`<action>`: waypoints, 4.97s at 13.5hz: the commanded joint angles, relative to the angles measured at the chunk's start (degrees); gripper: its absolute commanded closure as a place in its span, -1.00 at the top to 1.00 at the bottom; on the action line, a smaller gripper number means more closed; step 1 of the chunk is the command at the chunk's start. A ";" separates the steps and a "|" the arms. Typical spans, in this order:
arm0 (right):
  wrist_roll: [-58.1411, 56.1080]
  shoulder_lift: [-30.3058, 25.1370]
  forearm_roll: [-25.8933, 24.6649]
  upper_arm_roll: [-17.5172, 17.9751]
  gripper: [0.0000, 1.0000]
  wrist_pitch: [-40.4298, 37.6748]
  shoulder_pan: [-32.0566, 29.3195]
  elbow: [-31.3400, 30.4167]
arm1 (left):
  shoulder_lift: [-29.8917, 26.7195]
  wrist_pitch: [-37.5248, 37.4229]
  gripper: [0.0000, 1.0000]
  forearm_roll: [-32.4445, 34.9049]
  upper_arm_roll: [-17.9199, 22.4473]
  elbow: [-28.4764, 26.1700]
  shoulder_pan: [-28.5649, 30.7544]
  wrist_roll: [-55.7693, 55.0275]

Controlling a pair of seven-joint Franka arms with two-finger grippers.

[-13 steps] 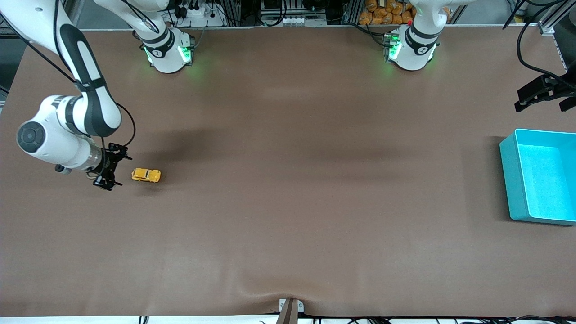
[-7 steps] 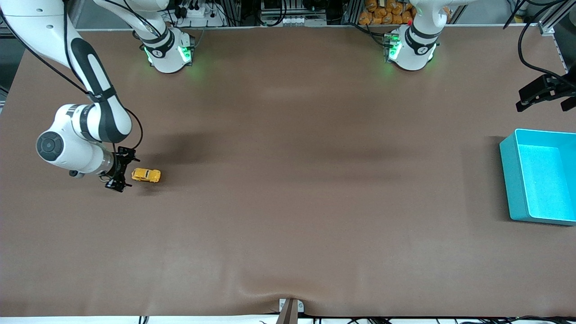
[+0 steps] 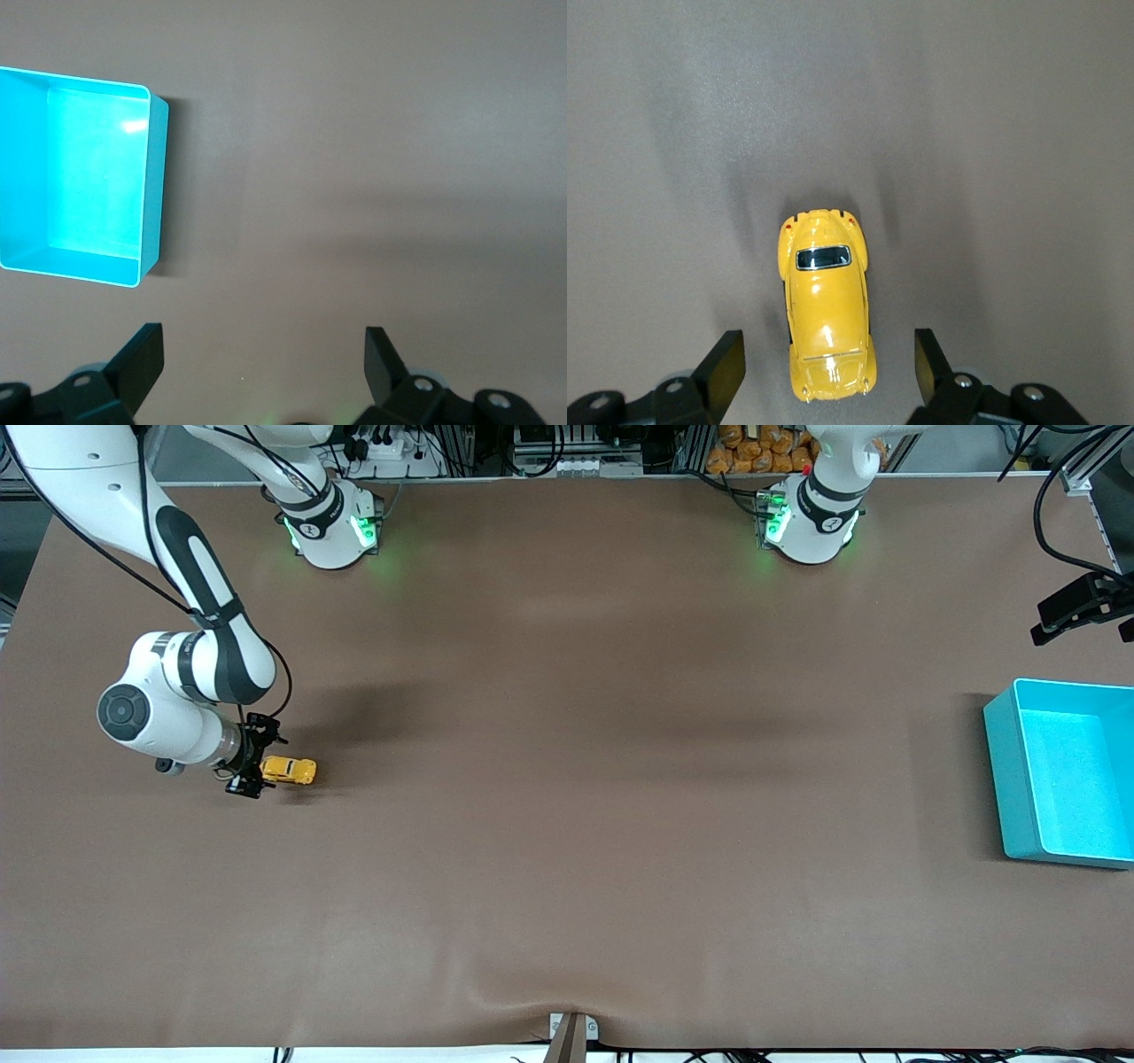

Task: Wind and store yellow beetle car

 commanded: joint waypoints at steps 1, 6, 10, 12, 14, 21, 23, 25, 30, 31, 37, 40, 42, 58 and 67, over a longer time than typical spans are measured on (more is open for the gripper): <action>-1.81 -0.46 -0.89 0.07 0.70 3.64 -0.29 -2.92 | -0.32 0.01 1.00 0.91 -0.31 -0.05 0.30 1.21; -3.06 -0.72 -0.89 0.07 0.33 3.73 -1.08 -3.10 | -0.32 -0.08 1.00 0.91 -0.31 -0.05 0.39 1.30; -3.32 -0.28 -0.98 0.07 0.11 4.08 -0.82 -3.18 | -0.50 -0.26 1.00 0.82 -0.31 -0.05 1.01 1.30; -4.10 -0.02 -0.98 0.07 0.12 4.08 -0.73 -3.18 | -0.59 -0.26 1.00 0.30 -0.31 0.12 1.18 1.21; -4.64 0.07 -0.98 0.07 0.03 4.17 -0.73 -3.10 | -0.33 -0.17 1.00 0.03 -0.31 0.21 1.62 1.30; -4.90 1.21 -1.15 0.07 -0.48 5.05 -0.29 -3.01 | -0.06 -0.17 1.00 -3.75 -4.00 0.12 -0.66 1.30; -4.90 1.74 -2.12 0.07 -0.57 5.57 -0.29 -3.01 | 0.72 0.09 1.00 -3.75 -4.18 0.12 -0.75 1.30; -4.99 2.35 -3.51 0.07 -0.72 5.84 -0.46 -2.92 | 2.04 1.58 1.00 -3.92 -4.79 -0.14 -1.01 1.30; -5.52 3.14 -4.84 0.07 -0.74 6.45 -1.60 -2.92 | 2.75 0.54 1.00 -2.70 -8.74 -2.77 -0.66 1.03; -5.60 3.15 -4.84 0.07 -0.75 6.71 -2.04 -2.92 | 2.67 0.01 1.00 -1.47 -9.62 -2.78 -0.66 0.95; -7.45 5.52 -5.90 -0.02 -0.75 10.06 -4.41 -2.92 | 0.30 -0.70 1.00 0.91 -11.56 -2.08 -0.49 0.86; -9.46 5.52 -5.90 -0.02 -0.76 10.23 -5.91 -2.75 | -0.15 -1.40 1.00 0.91 -11.47 -1.99 -0.14 1.12; -10.61 5.52 -5.99 -0.02 -0.78 10.23 -6.79 -2.57 | -1.72 -2.80 1.00 0.91 -11.65 -2.07 -0.57 0.86; -16.42 7.89 -13.54 -0.19 -0.81 13.66 -15.76 -1.78 | -3.22 -4.39 1.00 0.91 -8.92 -1.55 -4.35 1.21; -17.91 6.76 -13.63 -0.19 -0.26 12.61 -16.20 -0.99 | -3.14 -4.04 1.00 0.91 -8.92 -1.11 -4.09 1.21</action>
